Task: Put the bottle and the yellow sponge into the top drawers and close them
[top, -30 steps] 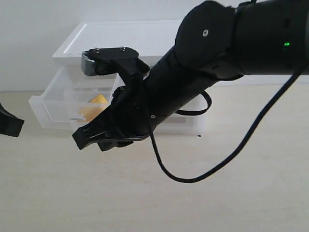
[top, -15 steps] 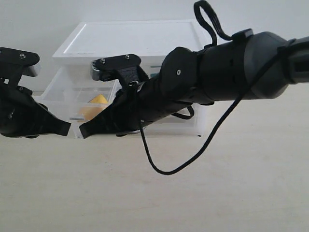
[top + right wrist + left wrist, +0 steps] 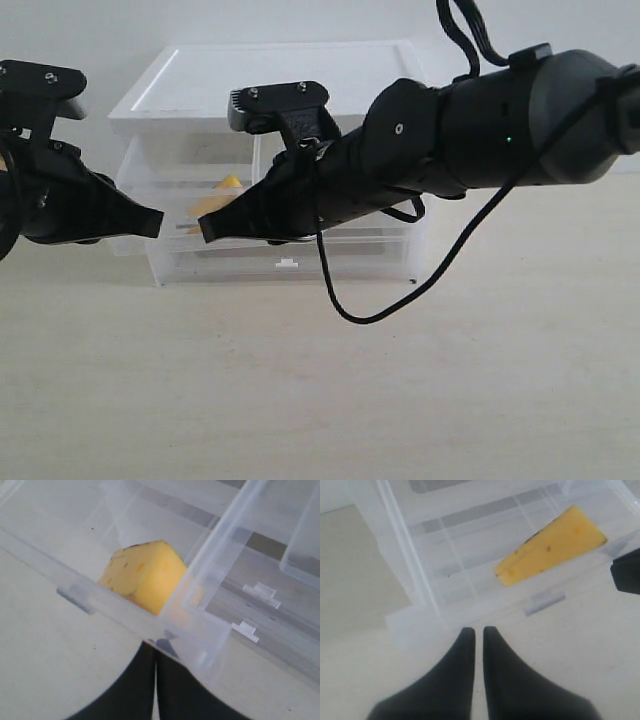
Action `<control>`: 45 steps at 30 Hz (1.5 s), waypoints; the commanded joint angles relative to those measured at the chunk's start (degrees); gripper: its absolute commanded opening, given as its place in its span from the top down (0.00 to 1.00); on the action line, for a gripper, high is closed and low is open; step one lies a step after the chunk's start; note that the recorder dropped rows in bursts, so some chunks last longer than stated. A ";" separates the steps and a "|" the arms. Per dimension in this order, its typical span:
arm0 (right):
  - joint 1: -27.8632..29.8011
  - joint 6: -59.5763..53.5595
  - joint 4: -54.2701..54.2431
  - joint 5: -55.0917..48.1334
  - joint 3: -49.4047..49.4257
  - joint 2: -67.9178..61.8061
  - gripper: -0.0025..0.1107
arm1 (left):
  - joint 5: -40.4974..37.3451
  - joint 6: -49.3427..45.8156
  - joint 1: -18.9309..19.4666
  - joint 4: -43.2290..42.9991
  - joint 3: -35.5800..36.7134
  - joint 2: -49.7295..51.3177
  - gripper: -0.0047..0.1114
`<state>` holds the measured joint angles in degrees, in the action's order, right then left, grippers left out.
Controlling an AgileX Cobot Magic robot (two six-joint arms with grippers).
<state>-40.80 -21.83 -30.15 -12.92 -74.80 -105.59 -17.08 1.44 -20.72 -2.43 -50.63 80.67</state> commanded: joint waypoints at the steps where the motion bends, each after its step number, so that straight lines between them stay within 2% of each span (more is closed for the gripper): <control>1: 0.84 -0.72 0.52 5.34 -0.76 2.62 0.98 | 3.11 0.85 0.10 -0.01 -1.12 0.13 0.93; 6: 0.84 -0.76 0.52 7.15 -1.67 4.91 0.98 | 3.66 -0.83 0.10 -0.18 -6.89 0.03 0.93; 9: 0.84 -1.03 0.65 3.50 -2.14 7.13 0.98 | -2.83 -0.72 0.10 0.06 -9.02 -1.25 0.93; 15: 0.84 -1.14 0.75 -1.27 -2.14 8.35 0.98 | -7.28 -0.10 0.10 0.49 -9.02 -3.29 0.93; 21: 0.84 0.72 0.75 -12.27 -1.91 8.35 0.98 | -17.39 0.77 0.10 1.50 -6.09 -3.29 0.93; 26: 0.84 2.48 0.22 -14.71 -1.87 6.68 0.98 | -11.80 0.77 0.10 3.27 -2.47 -3.18 0.93; 29: 0.84 2.48 -0.85 -12.46 -1.87 4.32 0.98 | -8.52 0.77 0.10 3.48 -1.73 -1.98 0.93; 33: 0.84 1.99 -1.07 -7.46 -1.87 1.43 0.98 | -4.31 0.77 0.10 3.48 -1.73 1.65 0.93; 40: 0.94 0.68 -0.67 3.20 -1.87 0.44 0.98 | 8.25 -1.44 0.10 3.35 -2.43 8.65 0.93; 45: 0.94 -0.15 -0.67 10.72 -1.87 -1.15 0.98 | 10.08 -1.44 0.10 3.04 -5.94 11.37 0.93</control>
<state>-40.07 -20.95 -30.91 -7.32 -76.84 -105.97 -9.24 0.39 -20.62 0.42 -54.76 91.15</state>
